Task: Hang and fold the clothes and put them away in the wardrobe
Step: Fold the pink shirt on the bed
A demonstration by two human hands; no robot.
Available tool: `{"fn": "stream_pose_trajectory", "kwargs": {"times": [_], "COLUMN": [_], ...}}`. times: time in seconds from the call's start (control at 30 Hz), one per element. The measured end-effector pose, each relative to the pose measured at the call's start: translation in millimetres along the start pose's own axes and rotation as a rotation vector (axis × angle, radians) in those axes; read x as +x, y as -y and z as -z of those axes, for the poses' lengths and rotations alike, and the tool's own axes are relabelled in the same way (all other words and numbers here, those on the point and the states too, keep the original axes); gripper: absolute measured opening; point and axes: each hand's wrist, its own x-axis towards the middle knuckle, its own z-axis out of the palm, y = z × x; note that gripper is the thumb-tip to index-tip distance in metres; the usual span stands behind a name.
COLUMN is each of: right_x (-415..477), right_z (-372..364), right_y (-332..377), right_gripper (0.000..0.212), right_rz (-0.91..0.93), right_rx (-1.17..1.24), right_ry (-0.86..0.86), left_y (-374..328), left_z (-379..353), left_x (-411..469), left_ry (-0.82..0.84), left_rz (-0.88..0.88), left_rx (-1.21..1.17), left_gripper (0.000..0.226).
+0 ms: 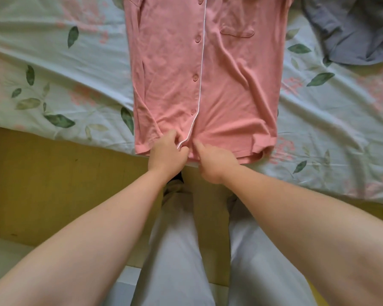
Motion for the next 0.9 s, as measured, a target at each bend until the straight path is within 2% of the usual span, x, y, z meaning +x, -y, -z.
{"fn": "stream_pose_trajectory", "kwargs": {"times": [0.07,0.13,0.2,0.27,0.33,0.4,0.5,0.6,0.67,0.73,0.9], "right_x": [-11.9,-20.9,-29.5,-35.5,-39.8,-42.3,-48.5,-52.2,-50.9,-47.7,-42.1], "right_z": [-7.4,-12.5,-11.7,-5.8,2.0,8.0,8.6,2.3,-2.0,-4.9,-5.7], "right_y": [-5.4,-14.3,-24.9,-37.2,-50.6,-63.3,-76.5,-80.7,-81.1,-81.6,-82.1], "right_gripper": [0.065,0.052,0.041,0.042,0.045,0.043,0.041,0.053,0.069,0.074,0.053], "right_rz": [0.083,0.113,0.056,-0.088,-0.286,-0.466,-0.604,-0.836,-0.988,-1.089,-1.071], "right_rx": [-0.021,-0.035,-0.013,0.031,0.043,0.022,0.038,0.230,0.451,0.630,0.687], "right_ry": [0.012,-0.034,-0.137,-0.261,-0.394,-0.496,-0.530,-0.534,-0.489,-0.443,-0.459], "left_y": [-2.3,-1.4,0.6,3.2,6.1,10.0,18.0,30.3,40.4,50.4,62.4], "left_z": [-8.7,-17.6,-22.2,-21.5,-17.8,-12.2,-0.3,14.5,21.0,24.8,31.1], "left_x": [-5.7,-9.4,-11.3,-11.5,-11.9,-11.0,-7.9,-5.6,-5.4,-5.1,2.9], "left_ry": [0.035,0.127,0.275,0.351,0.296,0.167,-0.069,-0.245,-0.241,-0.216,-0.235], "left_rz": [-0.046,-0.087,-0.103,-0.101,-0.083,-0.050,0.040,0.188,0.229,0.224,0.293], "left_rx": [0.059,0.165,0.268,0.318,0.302,0.283,0.356,0.453,0.491,0.524,0.446], "left_gripper": [0.018,0.019,0.026,0.035,0.034,0.028,0.034,0.043,0.045,0.042,0.033]}}
